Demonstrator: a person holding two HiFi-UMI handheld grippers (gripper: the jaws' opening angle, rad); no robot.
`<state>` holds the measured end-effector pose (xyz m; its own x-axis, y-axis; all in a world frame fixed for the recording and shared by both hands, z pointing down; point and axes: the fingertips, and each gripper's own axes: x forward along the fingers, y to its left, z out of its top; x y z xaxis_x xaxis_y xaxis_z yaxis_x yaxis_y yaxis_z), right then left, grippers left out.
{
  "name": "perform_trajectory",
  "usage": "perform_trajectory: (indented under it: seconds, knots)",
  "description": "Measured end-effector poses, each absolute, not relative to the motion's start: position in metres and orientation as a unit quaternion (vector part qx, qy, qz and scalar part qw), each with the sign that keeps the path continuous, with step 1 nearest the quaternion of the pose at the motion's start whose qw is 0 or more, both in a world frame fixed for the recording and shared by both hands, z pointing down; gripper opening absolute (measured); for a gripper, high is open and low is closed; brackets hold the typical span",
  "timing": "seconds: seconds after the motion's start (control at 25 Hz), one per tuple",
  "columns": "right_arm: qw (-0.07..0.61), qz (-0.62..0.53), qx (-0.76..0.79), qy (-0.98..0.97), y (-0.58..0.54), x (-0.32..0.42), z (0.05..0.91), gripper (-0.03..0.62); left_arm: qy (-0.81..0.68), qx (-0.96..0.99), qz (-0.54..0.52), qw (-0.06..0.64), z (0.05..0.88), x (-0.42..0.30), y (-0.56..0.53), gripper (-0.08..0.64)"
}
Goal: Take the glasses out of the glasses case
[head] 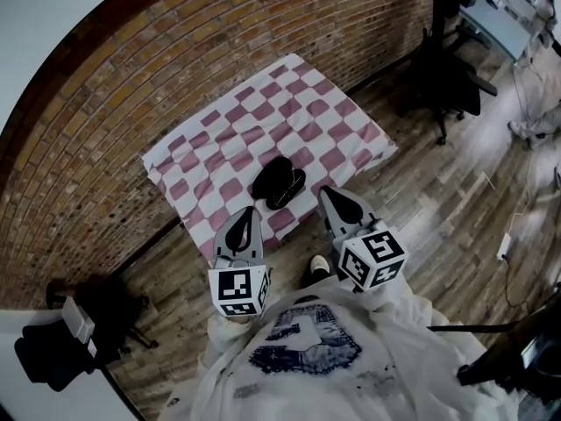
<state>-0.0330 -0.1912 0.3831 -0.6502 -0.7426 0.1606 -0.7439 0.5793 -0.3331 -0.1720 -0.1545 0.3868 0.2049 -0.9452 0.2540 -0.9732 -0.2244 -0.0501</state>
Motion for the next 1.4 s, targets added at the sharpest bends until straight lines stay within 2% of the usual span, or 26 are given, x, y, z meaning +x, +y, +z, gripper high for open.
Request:
perform_trajectory:
  seconds: [1.4]
  knots:
    - [0.028, 0.221, 0.402, -0.888, -0.276, -0.015, 0.423, 0.014, -0.599, 0.774, 0.173, 0.11, 0.448, -0.15, -0.24, 0.026]
